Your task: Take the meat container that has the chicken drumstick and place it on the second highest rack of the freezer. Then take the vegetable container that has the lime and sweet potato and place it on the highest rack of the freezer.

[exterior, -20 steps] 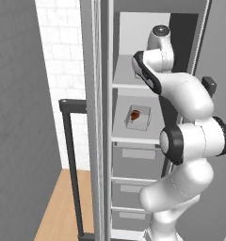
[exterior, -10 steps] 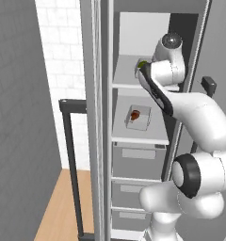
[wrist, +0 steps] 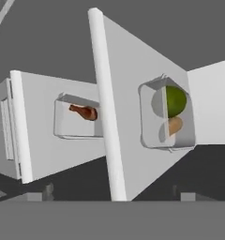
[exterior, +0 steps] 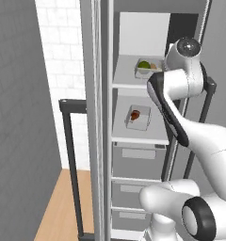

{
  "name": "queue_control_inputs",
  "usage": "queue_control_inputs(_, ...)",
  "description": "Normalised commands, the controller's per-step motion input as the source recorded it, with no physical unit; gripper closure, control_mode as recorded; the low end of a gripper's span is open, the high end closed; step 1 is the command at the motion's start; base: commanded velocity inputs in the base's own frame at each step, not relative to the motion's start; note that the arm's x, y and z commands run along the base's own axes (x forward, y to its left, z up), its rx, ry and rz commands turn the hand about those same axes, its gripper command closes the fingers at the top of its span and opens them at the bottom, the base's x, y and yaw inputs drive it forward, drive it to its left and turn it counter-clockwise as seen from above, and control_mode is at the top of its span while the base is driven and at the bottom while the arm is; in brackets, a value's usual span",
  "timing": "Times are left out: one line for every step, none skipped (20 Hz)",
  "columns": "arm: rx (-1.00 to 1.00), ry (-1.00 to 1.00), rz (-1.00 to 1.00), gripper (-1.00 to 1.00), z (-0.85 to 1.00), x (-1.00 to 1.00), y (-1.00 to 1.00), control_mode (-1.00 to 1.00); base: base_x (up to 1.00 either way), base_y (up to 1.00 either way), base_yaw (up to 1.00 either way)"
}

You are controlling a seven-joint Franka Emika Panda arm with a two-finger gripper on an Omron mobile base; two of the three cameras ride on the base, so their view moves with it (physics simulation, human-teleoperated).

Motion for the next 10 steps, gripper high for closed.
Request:
queue_control_inputs(0.00, 0.00, 0.00, -1.00, 0.00, -1.00, 0.24, -1.00, 0.00, 0.00, 0.00)
queue_control_inputs(0.00, 0.01, 0.00, -1.00, 0.00, -1.00, 0.19, -1.00, 0.00, 0.00, 0.00)
queue_control_inputs(0.00, 0.00, 0.00, -1.00, -0.08, -1.00, 0.14, -1.00, 0.00, 0.00, 0.00)
queue_control_inputs(0.00, 0.00, 0.00, -1.00, -0.21, -1.00, 0.13, -1.00, 0.00, 0.00, 0.00)
queue_control_inputs(0.00, 0.00, 0.00, -1.00, -0.39, -1.00, 0.13, -1.00, 0.00, 0.00, 0.00)
queue_control_inputs(0.00, 0.00, 0.00, -1.00, -0.63, -1.00, 0.14, -1.00, 0.00, 0.00, 0.00)
queue_control_inputs(0.00, 0.00, 0.01, -1.00, -0.81, -1.00, 0.12, -1.00, 0.00, 0.00, 0.00)
queue_control_inputs(-0.03, 0.00, 0.02, -1.00, -0.98, -1.00, 0.11, -1.00, 0.00, 0.00, 0.00)
queue_control_inputs(0.00, 0.00, 0.02, -1.00, -1.00, -1.00, 0.01, -1.00, 0.00, 0.00, 0.00)
queue_control_inputs(0.00, 0.00, 0.00, -1.00, -1.00, -1.00, 0.00, -1.00, 0.00, 0.00, 0.00)
